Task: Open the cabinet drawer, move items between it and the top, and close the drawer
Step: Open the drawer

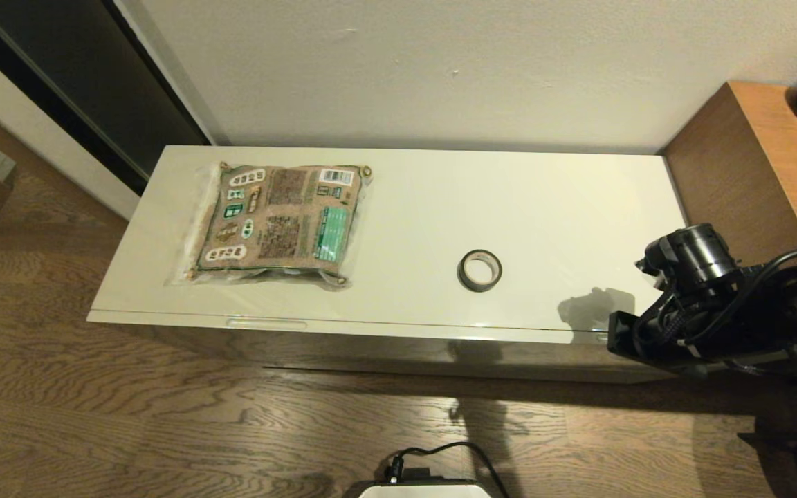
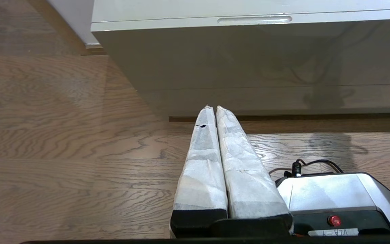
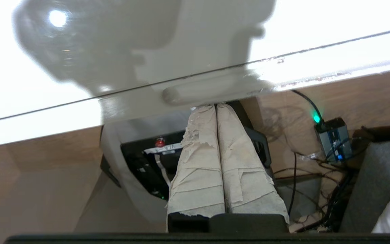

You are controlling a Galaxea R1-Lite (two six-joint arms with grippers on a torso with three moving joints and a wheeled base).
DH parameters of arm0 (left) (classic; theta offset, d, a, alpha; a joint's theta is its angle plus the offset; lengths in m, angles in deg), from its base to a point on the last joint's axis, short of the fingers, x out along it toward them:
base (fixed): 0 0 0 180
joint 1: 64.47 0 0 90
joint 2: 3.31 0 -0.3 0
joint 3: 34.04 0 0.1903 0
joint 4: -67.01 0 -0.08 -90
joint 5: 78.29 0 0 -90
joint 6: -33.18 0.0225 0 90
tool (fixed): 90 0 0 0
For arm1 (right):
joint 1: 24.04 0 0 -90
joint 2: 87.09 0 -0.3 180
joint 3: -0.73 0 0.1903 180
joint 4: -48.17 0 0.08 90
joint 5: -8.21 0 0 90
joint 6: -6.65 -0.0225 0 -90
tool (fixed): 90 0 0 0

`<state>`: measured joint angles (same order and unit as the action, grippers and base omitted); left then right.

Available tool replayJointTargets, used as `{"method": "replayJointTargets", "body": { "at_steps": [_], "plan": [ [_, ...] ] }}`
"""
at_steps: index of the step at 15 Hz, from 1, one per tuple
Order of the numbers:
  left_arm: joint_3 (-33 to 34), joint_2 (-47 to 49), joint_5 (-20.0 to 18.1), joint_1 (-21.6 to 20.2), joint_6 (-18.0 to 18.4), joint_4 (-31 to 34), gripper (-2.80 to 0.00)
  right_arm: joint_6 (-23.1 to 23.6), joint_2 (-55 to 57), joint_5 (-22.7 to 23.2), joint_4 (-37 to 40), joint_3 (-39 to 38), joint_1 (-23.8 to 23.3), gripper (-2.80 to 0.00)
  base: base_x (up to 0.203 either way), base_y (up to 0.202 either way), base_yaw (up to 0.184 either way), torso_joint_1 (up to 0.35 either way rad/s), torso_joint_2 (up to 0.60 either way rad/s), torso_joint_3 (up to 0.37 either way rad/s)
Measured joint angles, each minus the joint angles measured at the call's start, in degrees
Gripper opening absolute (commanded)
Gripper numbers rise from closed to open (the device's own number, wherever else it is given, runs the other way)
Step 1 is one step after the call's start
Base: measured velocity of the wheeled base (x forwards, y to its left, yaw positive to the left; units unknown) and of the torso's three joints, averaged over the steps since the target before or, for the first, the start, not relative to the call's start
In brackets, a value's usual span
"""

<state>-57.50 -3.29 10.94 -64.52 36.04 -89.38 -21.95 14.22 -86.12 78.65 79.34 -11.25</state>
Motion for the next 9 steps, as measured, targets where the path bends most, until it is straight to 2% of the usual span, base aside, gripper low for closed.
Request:
{"method": "replayJointTargets", "body": {
  "at_steps": [9],
  "plan": [
    [0.0,0.0,0.0,-0.1,-0.1,0.0,-2.8,-1.1,0.0,0.0,0.7,4.7,-1.5,-2.8,0.0,0.0,0.0,0.0,0.0,0.0]
  ]
}}
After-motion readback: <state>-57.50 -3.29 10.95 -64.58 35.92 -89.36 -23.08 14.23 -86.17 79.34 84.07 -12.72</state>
